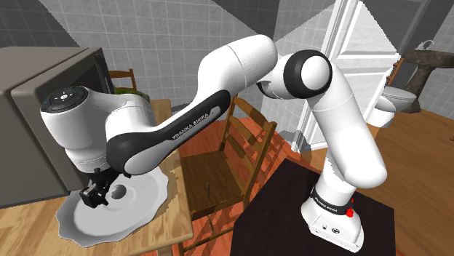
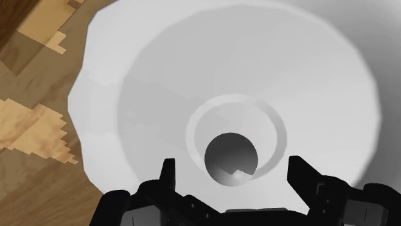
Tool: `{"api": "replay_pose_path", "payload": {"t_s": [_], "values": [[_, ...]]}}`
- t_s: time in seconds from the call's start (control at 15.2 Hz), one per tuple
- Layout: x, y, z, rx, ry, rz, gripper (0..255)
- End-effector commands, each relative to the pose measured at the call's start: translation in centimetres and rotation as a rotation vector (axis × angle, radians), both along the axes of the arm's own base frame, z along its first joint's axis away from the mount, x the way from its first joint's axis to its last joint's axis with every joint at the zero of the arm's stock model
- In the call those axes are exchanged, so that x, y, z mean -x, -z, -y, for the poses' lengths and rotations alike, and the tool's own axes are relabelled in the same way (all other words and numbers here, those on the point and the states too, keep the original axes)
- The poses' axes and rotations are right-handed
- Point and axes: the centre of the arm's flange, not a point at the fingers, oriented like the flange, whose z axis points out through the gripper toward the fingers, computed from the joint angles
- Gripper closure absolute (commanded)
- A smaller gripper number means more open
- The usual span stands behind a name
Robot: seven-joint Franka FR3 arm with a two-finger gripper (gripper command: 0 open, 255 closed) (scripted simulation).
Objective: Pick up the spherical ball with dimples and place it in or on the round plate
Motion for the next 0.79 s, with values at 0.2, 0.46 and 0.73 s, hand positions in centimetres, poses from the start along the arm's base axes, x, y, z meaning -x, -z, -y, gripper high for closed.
{"api": "replay_pose_path", "payload": {"t_s": [0.2,0.46,0.73], "values": [[1.2,-4.8,-0.6,0.0,0.0,0.0,0],[1.2,-4.8,-0.6,0.0,0.0,0.0,0],[1.2,-4.8,-0.6,0.0,0.0,0.0,0]]}}
